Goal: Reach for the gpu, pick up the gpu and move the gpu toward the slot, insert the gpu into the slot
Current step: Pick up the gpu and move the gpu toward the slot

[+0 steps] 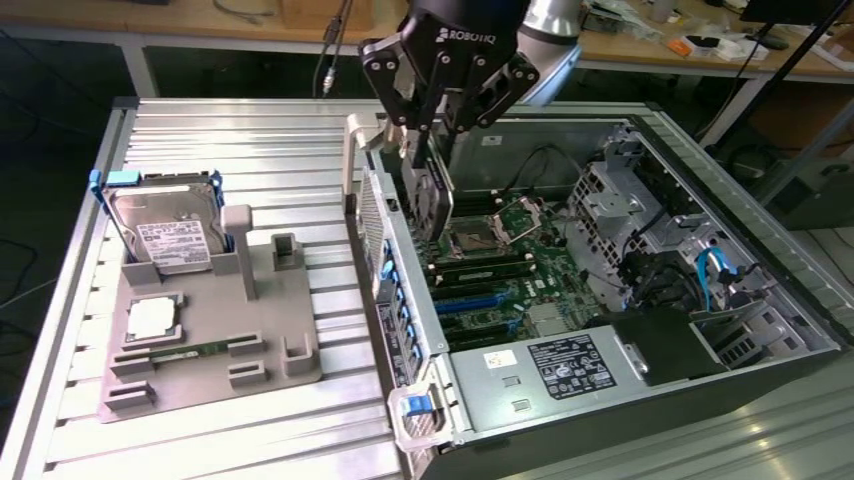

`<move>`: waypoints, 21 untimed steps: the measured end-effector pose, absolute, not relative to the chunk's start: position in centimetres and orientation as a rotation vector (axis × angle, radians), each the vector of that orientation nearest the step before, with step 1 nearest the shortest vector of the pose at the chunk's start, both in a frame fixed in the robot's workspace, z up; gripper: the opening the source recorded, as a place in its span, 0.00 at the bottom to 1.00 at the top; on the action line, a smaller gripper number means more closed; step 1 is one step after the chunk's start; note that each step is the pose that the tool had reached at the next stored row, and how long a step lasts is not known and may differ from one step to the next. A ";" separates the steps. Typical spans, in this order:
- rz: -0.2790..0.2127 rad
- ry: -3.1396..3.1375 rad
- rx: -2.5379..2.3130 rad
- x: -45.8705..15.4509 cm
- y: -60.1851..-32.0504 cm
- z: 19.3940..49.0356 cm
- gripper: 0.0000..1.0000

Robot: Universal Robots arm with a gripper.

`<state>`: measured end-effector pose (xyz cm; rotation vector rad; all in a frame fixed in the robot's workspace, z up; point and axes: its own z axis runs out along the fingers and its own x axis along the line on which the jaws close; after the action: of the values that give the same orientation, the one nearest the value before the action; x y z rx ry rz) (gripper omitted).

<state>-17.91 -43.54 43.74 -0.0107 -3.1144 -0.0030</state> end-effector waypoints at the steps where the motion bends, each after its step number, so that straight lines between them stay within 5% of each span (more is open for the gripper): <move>1: -0.003 -3.114 -0.011 -17.7 -43.5 43.7 0.27; 21: -0.003 -3.130 -0.011 -14.1 -43.5 43.7 0.27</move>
<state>-14.13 -43.54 43.74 -0.0108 -3.1302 -0.0028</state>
